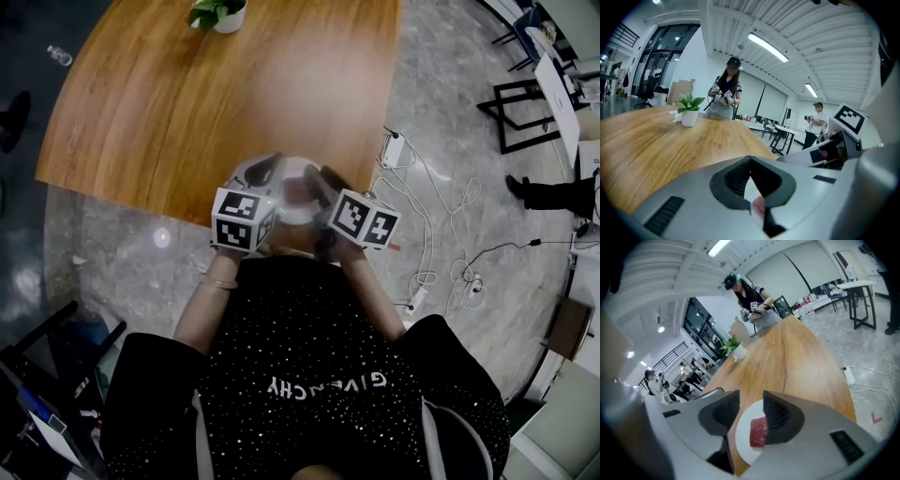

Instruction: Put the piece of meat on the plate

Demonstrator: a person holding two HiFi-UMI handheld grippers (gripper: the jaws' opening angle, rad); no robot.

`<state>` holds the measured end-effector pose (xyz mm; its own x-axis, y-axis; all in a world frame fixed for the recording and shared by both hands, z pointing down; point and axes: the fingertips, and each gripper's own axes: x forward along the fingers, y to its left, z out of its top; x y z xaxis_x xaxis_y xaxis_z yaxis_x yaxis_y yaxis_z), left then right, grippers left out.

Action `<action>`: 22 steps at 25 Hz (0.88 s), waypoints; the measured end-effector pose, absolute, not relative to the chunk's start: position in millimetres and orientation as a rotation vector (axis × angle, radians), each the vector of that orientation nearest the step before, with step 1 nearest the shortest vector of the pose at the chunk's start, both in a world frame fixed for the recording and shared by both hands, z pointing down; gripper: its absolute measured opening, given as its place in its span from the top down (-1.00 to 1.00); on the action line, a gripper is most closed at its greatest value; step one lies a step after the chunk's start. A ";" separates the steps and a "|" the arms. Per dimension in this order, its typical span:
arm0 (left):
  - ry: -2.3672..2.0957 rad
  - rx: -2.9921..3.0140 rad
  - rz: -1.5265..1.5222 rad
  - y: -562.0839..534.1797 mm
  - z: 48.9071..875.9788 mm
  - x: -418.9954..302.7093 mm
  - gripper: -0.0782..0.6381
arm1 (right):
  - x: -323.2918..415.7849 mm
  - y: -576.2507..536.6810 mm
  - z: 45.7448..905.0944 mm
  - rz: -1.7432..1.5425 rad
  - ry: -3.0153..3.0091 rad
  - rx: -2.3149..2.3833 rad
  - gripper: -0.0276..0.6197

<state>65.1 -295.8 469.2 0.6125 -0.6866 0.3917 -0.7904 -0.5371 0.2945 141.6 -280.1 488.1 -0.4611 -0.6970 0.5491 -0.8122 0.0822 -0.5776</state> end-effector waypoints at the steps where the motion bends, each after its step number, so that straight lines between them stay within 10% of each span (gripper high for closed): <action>1: -1.172 2.400 0.305 -296.5 464.6 65.2 0.76 | 145.4 -282.3 480.2 1.298 -2.248 1.587 0.55; 3: -1.178 2.403 0.281 -297.7 455.7 65.3 0.76 | 153.2 -285.8 465.0 1.226 -2.315 1.652 0.87; 22: -1.204 2.446 0.299 -288.5 442.1 71.8 0.76 | 167.0 -283.7 426.0 0.836 -2.486 1.670 0.88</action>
